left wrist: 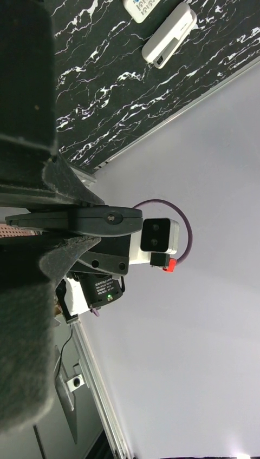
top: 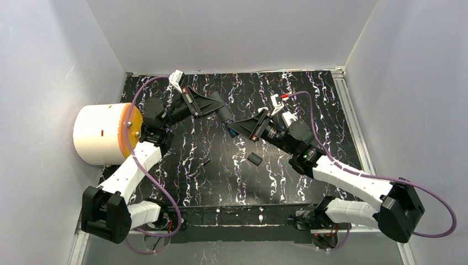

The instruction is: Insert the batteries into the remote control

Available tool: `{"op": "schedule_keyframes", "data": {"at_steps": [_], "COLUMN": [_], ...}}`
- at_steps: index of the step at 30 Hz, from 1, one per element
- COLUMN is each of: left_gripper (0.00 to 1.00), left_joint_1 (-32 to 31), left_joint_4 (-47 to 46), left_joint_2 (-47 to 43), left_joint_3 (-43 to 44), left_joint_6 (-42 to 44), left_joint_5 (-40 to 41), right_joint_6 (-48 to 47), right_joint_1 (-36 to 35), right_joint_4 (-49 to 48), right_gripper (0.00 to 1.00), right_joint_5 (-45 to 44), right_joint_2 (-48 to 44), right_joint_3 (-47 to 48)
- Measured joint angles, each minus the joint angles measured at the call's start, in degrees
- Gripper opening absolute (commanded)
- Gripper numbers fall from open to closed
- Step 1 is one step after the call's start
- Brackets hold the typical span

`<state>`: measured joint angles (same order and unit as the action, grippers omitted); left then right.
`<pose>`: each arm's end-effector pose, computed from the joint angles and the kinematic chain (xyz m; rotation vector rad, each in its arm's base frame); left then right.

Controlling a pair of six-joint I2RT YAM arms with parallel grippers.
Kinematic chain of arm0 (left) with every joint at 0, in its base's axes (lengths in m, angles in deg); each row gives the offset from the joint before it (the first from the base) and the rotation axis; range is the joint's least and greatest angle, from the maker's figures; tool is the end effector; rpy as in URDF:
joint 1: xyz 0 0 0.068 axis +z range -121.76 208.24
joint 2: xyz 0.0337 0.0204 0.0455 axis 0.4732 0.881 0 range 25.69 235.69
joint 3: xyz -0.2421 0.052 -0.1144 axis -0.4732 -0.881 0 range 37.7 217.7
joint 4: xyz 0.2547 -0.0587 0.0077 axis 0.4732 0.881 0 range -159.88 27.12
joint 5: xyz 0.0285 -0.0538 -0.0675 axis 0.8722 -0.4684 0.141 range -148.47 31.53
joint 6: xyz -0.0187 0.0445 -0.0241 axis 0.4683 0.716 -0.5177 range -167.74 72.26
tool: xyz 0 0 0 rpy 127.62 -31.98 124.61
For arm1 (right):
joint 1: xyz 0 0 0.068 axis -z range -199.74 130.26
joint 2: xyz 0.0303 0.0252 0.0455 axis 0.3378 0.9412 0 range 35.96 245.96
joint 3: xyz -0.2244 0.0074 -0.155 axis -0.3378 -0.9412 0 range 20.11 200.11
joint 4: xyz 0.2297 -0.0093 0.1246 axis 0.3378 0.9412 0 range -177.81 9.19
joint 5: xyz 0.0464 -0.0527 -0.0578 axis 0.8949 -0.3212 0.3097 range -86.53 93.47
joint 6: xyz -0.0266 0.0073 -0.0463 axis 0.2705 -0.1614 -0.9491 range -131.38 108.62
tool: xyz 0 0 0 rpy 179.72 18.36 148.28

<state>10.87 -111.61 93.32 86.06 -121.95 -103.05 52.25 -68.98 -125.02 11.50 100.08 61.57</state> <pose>0.2431 -0.1021 0.3713 0.0827 1.5344 -1.7791 0.1658 0.2000 0.3395 0.0545 1.5491 1.7226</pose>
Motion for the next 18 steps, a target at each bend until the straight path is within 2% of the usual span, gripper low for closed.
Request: {"op": "schedule_keyframes", "data": {"at_steps": [7,11,12,16,18], "left_gripper": [0.00,0.00,0.00,0.00,0.00], "left_joint_1": [0.04,0.07,0.07,0.07,0.00], "left_joint_4": [-0.11,-0.17,-0.20,-0.20,-0.15], "left_joint_2": [-0.24,-0.24,-0.24,-0.46,-0.76], "left_joint_3": [0.04,0.26,0.33,0.37,0.37], "left_joint_6": [0.28,0.42,0.57,1.40,2.27], "left_joint_5": [-1.07,-1.42,-1.51,-1.99,-2.75], "right_joint_6": [-0.74,-1.31,-1.40,-1.84,-2.56], "right_joint_1": [0.13,0.22,0.24,0.26,0.26], "right_joint_4": [-0.92,-1.40,-1.46,-1.57,-1.16], "right_gripper": [0.13,0.14,0.18,0.54,0.67], "right_joint_5": [2.10,2.69,2.75,2.91,2.93], "right_joint_2": [1.09,1.14,1.16,1.22,1.22], "right_joint_3": [0.00,0.00,0.00,0.00,0.00]}}
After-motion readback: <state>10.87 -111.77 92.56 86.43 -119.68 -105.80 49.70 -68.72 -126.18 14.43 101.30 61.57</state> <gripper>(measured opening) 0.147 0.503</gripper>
